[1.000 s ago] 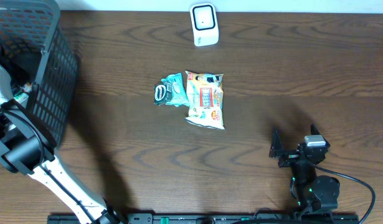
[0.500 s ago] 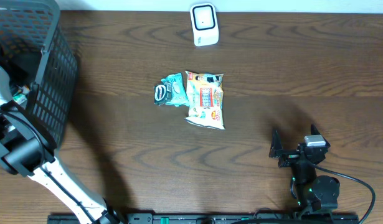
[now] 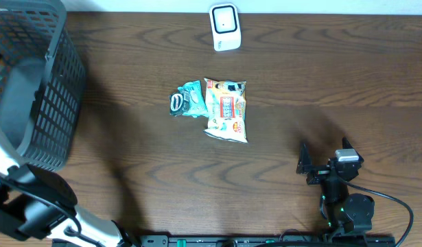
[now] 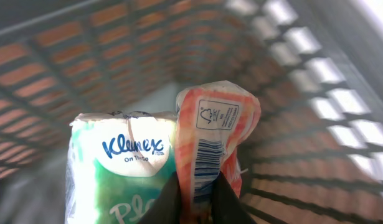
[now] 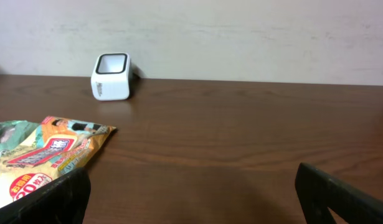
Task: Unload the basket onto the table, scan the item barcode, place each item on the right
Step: 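Reach the left gripper into the basket and grasp the Kleenex packs, then carry the two tissue packs with the left gripper and drop them on the table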
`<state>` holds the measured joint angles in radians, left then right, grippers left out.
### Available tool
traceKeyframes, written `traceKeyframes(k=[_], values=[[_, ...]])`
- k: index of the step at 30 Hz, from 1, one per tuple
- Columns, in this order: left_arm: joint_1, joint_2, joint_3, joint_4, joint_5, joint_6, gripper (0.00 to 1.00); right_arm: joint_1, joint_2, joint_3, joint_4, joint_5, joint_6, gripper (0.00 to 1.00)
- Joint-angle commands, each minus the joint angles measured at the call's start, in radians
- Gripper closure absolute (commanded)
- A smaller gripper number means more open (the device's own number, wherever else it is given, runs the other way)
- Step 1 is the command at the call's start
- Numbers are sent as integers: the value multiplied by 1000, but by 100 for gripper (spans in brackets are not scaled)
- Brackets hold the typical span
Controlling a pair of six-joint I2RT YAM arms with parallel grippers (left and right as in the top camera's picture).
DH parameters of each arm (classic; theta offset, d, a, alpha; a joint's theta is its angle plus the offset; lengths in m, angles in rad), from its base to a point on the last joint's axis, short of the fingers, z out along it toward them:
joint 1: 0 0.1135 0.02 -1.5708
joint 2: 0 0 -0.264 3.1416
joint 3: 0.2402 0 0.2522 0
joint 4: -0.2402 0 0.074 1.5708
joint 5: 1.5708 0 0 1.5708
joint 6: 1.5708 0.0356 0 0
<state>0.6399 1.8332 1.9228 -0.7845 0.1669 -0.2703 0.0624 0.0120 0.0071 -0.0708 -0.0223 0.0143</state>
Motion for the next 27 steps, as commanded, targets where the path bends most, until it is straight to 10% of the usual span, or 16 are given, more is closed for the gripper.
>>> traceKeyframes(k=[1, 14, 27], values=[[-2, -94, 5, 51, 346, -111, 93, 5, -5, -2, -5, 5, -4, 1], [-426, -198, 5, 82, 624, -193, 93, 5, -5, -2, -5, 5, -4, 1], [-1118, 76, 5, -5, 152, -200, 93, 5, -5, -2, -5, 5, -4, 1]])
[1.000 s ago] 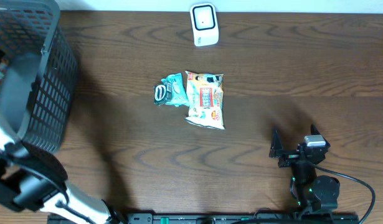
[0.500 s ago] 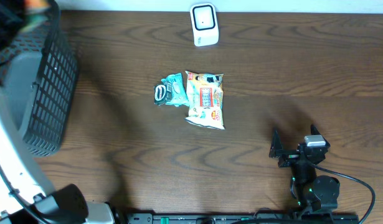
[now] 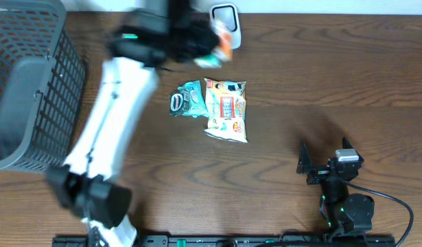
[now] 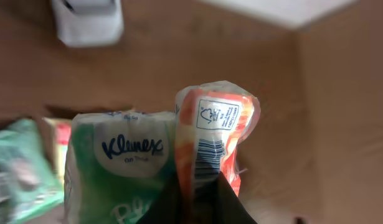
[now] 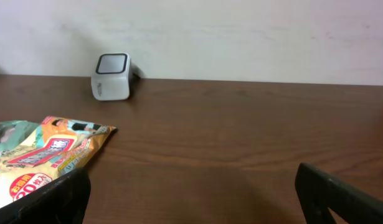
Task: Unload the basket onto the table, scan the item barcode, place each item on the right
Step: 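Carry the two tissue packs with the left gripper and drop them on the table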
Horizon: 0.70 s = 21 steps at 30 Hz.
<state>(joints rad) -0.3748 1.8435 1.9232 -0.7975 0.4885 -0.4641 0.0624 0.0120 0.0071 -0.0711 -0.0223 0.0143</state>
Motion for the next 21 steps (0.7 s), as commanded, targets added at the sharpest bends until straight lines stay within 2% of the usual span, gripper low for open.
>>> traceKeyframes(k=[1, 3, 8, 12, 14, 17, 18, 21], values=[[-129, 85, 5, 11, -197, -19, 93, 5, -5, -2, -4, 5, -4, 1], [-202, 154, 5, 29, -272, -54, 93, 5, -5, -2, -4, 5, -4, 1], [-296, 291, 5, 90, -353, -77, 92, 5, -5, -2, -4, 5, -4, 1], [-317, 362, 5, 139, -385, -77, 92, 5, -5, -2, -4, 5, -4, 1], [-315, 391, 5, 156, -385, -103, 84, 5, -5, -2, -4, 5, -4, 1], [-316, 399, 5, 157, -385, -118, 58, 5, -5, -2, -4, 5, -4, 1], [-317, 399, 5, 157, -385, -118, 53, 5, -5, -2, -4, 5, -4, 1], [-316, 399, 5, 158, -385, -118, 50, 5, -5, -2, -4, 5, -4, 1]])
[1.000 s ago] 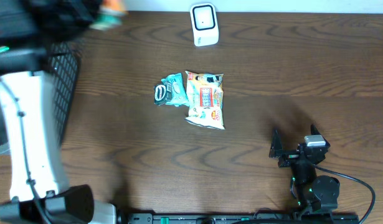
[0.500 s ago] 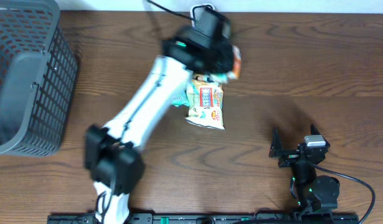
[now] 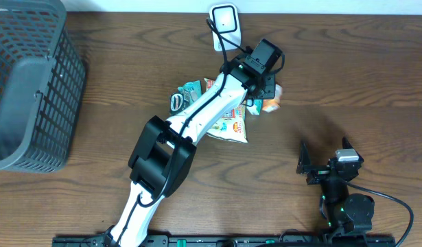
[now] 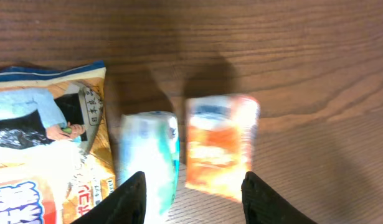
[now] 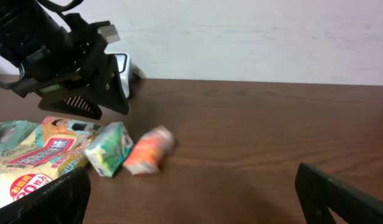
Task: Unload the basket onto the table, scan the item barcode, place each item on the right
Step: 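Carry the two tissue packs with the left gripper and drop them on the table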
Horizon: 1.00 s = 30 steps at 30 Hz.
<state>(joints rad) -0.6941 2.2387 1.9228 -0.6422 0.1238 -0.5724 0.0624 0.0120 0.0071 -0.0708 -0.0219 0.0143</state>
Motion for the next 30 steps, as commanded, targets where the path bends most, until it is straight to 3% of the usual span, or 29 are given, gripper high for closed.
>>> traceKeyframes(k=[1, 12, 16, 23, 30], values=[[4, 3, 5, 2, -20, -9, 50, 5, -5, -2, -5, 4, -4, 1], [145, -247, 5, -71, -20, -5, 50, 5, -5, -2, -5, 4, -4, 1], [241, -380, 5, -188, -20, 7, 50, 5, -5, -2, -5, 4, -4, 1], [437, -610, 5, -435, -23, 139, 49, 5, -5, -2, -5, 4, -4, 1], [669, -747, 5, -666, -63, 138, 49, 5, -5, -2, -5, 4, -4, 1]])
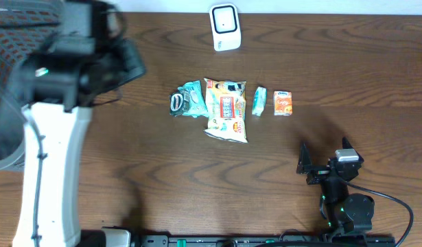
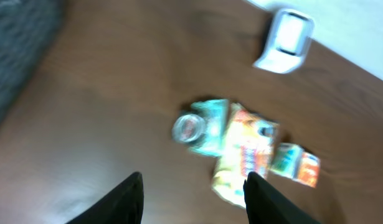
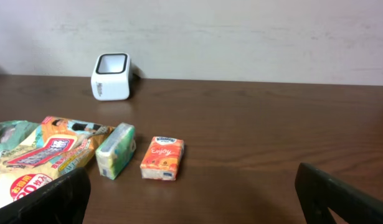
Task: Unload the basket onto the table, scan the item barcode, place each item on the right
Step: 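Carry the two tissue packs with the left gripper and drop them on the table, then move the right gripper from rest toward the orange tissue pack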
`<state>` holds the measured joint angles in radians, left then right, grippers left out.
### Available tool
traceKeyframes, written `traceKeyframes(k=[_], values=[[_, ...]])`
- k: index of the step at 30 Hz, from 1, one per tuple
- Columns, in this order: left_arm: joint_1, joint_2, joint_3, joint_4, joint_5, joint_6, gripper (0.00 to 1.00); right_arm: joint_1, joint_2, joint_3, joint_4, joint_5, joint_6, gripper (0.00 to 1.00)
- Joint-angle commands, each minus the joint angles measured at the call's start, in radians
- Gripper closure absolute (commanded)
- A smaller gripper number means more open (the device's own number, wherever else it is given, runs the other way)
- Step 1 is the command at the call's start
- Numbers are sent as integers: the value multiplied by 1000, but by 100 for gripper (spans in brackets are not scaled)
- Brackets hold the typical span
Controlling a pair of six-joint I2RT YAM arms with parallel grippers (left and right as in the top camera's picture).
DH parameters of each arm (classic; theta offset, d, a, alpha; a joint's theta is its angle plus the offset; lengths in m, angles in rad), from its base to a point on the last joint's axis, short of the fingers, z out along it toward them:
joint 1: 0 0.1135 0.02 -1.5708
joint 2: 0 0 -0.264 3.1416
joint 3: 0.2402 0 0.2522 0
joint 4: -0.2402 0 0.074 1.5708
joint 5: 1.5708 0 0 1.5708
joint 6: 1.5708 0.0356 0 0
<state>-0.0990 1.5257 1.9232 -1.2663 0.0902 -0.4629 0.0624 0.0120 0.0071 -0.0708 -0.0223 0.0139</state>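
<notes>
The white barcode scanner [image 1: 225, 27] stands at the table's far edge. In front of it lie, in a row, a teal packet [image 1: 186, 100], a snack bag [image 1: 226, 108], a green tissue pack [image 1: 259, 101] and an orange tissue pack [image 1: 283, 103]. My left gripper [image 2: 194, 186] is open and empty, high over the table left of the row, its arm blurred. My right gripper [image 3: 191, 193] is open near the front right, with the orange pack [image 3: 162, 157] and green pack [image 3: 115, 149] ahead of it.
A grey mesh basket [image 1: 6, 147] stands at the far left, mostly hidden under my left arm [image 1: 53, 158]. The right arm's base [image 1: 348, 209] sits at the front edge.
My left gripper, then open low over the two tissue packs beside the snack bag, is now high and far to the left. Both packs lie still on the table.
My left gripper was first shut on the green and orange tissue packs inside the basket. Then it held them near the scanner. Then it stood open over them right of the snack bag. Now it is away to the left. The right arm never moved.
</notes>
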Motion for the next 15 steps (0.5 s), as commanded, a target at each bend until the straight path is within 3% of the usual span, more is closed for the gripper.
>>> traceKeyframes(k=[1, 3, 6, 7, 11, 15], values=[[110, -43, 5, -72, -29, 28, 48, 5, -5, -2, -5, 5, -4, 1], [169, -53, 5, -119, -28, 28, 28, 5, -5, -2, -5, 5, -4, 1], [232, -56, 5, -174, -28, 28, 15, 5, -5, -2, -5, 5, -4, 1], [246, -56, 5, -192, -28, 28, 3, 5, -5, -2, -5, 5, -4, 1], [273, -56, 5, -230, -28, 28, 2, 5, -5, -2, 12, -37, 50, 1], [273, -56, 5, -243, -28, 28, 2, 5, -5, -2, 66, -477, 454, 1]])
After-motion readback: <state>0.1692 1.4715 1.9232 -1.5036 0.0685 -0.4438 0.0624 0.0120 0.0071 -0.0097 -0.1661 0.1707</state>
